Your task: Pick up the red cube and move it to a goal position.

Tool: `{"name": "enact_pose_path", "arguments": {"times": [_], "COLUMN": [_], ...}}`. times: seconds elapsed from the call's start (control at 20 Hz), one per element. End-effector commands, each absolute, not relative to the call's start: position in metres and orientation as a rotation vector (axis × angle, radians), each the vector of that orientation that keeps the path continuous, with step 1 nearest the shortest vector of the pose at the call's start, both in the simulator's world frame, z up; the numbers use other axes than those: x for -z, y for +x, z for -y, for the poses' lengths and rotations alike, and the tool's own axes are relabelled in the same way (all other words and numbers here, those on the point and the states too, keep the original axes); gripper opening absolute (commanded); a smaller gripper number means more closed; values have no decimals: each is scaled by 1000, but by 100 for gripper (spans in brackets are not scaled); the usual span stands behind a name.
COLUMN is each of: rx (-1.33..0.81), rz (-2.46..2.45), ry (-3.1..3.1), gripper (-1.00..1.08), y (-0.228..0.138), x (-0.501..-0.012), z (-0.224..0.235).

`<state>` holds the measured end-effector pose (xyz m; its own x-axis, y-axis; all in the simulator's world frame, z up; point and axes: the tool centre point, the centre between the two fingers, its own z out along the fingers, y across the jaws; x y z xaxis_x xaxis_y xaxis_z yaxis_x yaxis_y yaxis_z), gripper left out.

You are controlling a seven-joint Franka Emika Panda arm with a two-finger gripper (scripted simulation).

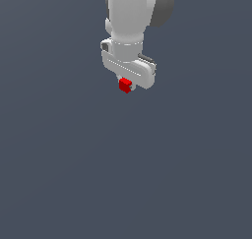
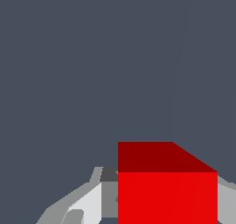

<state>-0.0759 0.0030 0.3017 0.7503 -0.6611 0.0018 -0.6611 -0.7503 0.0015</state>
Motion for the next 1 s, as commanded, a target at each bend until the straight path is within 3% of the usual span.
{"name": "enact_pose_path", "arguments": {"times": [0.0, 0.45, 0.95], "rx": [-2, -1, 0], "rz": [1110, 1108, 1107], "ry": [2936, 2938, 2940], "gripper": [-100, -100, -100], "y": [-79, -86, -87], "x": [-329, -410, -451], "z": [-10, -31, -42]}}
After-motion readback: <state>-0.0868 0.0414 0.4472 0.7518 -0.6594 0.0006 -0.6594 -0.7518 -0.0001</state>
